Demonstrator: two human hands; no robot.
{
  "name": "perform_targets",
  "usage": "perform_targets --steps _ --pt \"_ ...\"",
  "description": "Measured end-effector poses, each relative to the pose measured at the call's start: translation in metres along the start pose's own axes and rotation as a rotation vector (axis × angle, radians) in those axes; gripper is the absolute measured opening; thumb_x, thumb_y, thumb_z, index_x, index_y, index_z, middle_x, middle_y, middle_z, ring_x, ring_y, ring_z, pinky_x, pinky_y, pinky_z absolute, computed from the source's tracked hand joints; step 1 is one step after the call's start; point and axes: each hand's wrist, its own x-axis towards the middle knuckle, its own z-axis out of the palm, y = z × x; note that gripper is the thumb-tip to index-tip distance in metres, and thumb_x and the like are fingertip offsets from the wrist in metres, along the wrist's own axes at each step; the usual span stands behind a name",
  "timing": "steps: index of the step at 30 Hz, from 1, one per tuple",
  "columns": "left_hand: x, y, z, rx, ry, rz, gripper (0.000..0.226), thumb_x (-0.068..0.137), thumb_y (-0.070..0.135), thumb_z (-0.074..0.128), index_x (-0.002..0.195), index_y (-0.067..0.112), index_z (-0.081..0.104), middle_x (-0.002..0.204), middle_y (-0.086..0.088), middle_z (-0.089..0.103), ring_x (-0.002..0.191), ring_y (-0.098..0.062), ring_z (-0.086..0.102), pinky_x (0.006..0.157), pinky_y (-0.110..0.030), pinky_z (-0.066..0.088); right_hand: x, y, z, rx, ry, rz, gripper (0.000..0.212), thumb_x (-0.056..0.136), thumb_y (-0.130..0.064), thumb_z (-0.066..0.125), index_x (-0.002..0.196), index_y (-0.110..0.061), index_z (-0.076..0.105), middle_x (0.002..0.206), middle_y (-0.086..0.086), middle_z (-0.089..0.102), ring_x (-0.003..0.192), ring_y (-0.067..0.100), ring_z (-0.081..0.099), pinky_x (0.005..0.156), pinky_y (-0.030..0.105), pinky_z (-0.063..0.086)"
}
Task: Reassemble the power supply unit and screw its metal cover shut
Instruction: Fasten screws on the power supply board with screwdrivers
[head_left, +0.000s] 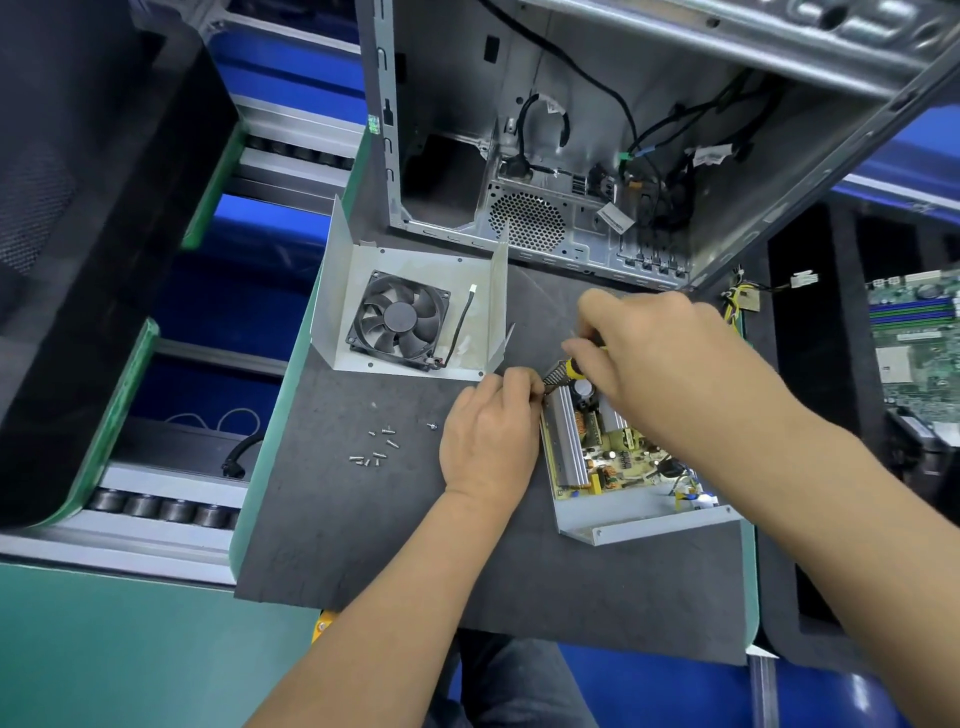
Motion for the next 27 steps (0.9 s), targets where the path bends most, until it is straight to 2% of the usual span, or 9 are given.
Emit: perform_targets --steps 3,5,8,16,19,22,27 --pt "0.0 0.002 -0.001 0.01 0.005 -0.007 0.024 0.07 0.005 0.087 0.079 0.011 0.066 0.066 -0.005 0.061 0.053 -0.028 0.054 0.049 -0.032 0.04 -0.001 -0.002 0.002 0.033 -0.051 0.023 0.031 0.099 -0.047 0.046 0.091 -0.018 0.037 0.08 0.004 0.05 0.071 0.035 0.049 0.06 0.039 0.041" --pt "0.0 0.002 -0.001 -0.003 -0.004 -0.012 0.022 0.072 0.006 0.086 0.081 0.011 0.067 0.067 -0.005 0.063 0.054 -0.029 0.054 0.05 -0.033 0.042 -0.003 0.003 0.002 0.101 -0.038 0.04 0.027 0.099 -0.042 0.045 0.091 -0.018 0.039 0.082 0.004 0.053 0.076 0.039 0.055 0.065 0.043 0.049" --pt "0.0 0.002 -0.002 -0.01 -0.018 -0.016 0.021 0.073 0.004 0.084 0.084 0.011 0.068 0.07 -0.005 0.064 0.055 -0.028 0.055 0.051 -0.033 0.043 -0.008 0.009 0.002 0.131 -0.006 0.051 0.021 0.099 -0.036 0.045 0.089 -0.018 0.04 0.078 0.003 0.054 0.075 0.039 0.056 0.069 0.046 0.05" --pt "-0.001 0.004 -0.003 -0.042 -0.024 -0.027 0.021 0.075 0.001 0.082 0.085 0.009 0.066 0.074 -0.005 0.066 0.059 -0.029 0.058 0.061 -0.029 0.034 -0.015 0.012 0.01 0.172 0.066 0.062 0.021 0.096 -0.036 0.045 0.088 -0.016 0.046 0.073 0.0 0.052 0.072 0.038 0.055 0.065 0.043 0.046" --pt "-0.001 0.005 -0.003 -0.068 -0.039 -0.05 0.022 0.075 -0.001 0.081 0.086 0.01 0.066 0.076 -0.004 0.067 0.061 -0.03 0.059 0.064 -0.031 0.035 -0.015 0.015 0.012 0.202 0.065 0.08 0.021 0.097 -0.036 0.047 0.088 -0.016 0.047 0.068 -0.006 0.046 0.07 0.037 0.054 0.062 0.038 0.038" --pt "-0.002 0.006 -0.005 -0.085 -0.07 -0.07 0.021 0.076 0.0 0.08 0.087 0.011 0.066 0.079 -0.003 0.069 0.064 -0.029 0.061 0.063 -0.03 0.042 -0.016 0.016 0.012 0.205 0.063 0.069 0.022 0.098 -0.035 0.047 0.088 -0.016 0.048 0.065 -0.009 0.044 0.067 0.033 0.054 0.061 0.036 0.034" --pt "-0.004 0.005 -0.007 -0.175 -0.11 -0.129 0.013 0.083 -0.001 0.071 0.091 0.008 0.065 0.086 -0.003 0.07 0.076 -0.03 0.064 0.064 -0.038 0.052 -0.017 0.014 0.011 0.197 0.063 0.048 0.025 0.096 -0.037 0.044 0.089 -0.014 0.049 0.071 -0.002 0.053 0.069 0.033 0.058 0.064 0.04 0.043"
